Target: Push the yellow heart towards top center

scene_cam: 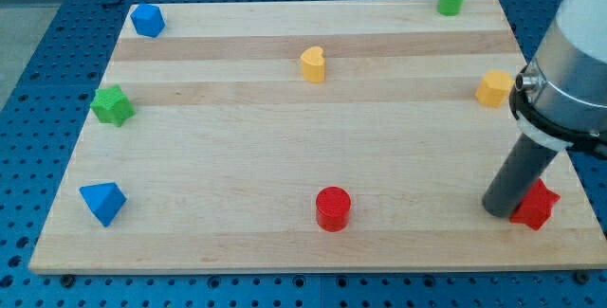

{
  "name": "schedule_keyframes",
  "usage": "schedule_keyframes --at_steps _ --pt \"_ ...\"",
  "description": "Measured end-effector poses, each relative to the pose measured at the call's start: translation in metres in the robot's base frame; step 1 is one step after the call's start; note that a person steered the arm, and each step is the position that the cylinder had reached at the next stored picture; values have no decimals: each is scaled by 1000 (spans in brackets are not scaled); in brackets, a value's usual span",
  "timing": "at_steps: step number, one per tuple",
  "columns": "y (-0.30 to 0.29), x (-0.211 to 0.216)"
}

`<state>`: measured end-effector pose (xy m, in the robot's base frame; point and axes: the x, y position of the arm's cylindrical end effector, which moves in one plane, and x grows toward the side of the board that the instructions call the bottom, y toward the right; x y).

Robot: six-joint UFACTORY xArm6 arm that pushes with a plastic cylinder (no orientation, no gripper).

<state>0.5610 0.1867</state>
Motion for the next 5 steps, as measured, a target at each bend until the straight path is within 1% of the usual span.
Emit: schedule_keyframes --at_steps 2,4,5 --pt "-96 -32" --pt "-155 -77" --pt "-158 -80"
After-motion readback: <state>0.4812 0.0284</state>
